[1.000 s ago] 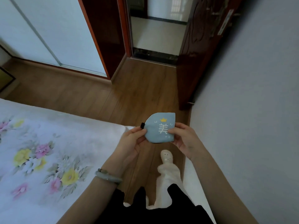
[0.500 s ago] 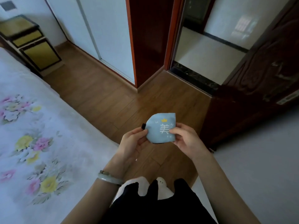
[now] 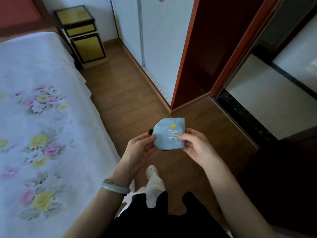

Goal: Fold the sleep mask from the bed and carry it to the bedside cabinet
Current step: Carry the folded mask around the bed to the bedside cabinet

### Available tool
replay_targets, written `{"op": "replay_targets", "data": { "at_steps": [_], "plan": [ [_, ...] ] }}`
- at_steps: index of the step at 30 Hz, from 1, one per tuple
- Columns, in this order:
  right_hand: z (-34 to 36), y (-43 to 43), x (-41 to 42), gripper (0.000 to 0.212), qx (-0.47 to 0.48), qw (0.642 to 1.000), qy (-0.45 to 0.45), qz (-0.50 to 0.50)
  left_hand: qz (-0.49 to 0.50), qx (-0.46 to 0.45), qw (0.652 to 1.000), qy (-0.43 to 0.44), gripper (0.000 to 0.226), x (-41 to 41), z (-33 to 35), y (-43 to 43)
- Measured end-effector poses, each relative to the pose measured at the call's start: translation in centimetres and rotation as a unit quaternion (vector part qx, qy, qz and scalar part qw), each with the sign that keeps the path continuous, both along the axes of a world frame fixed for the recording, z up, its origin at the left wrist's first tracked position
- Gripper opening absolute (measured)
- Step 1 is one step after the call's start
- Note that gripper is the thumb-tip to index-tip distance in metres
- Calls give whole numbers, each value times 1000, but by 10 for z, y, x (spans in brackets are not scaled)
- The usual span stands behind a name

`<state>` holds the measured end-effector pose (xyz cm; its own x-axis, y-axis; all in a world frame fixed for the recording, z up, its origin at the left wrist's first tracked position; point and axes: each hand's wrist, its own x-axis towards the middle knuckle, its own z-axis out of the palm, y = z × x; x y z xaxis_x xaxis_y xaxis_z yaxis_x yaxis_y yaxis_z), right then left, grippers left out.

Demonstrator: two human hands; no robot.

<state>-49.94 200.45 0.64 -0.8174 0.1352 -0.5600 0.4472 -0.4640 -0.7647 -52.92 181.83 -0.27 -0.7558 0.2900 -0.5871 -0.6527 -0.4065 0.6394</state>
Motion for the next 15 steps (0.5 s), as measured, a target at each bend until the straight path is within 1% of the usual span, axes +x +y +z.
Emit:
{"op": "replay_targets", "data": {
  "at_steps": [5,8,15],
  "plan": [
    [2,9,-107,20,0,999,-12,40,40,8,999,-6,17,-92,2,7],
    [7,7,-169,20,-1,997,-7,72,67,5,998,-6,20,-143,7,4],
    [11,-7,-285,19,-12,991,-4,134,109,-20,994,6,20,-240,12,-12]
  ]
}}
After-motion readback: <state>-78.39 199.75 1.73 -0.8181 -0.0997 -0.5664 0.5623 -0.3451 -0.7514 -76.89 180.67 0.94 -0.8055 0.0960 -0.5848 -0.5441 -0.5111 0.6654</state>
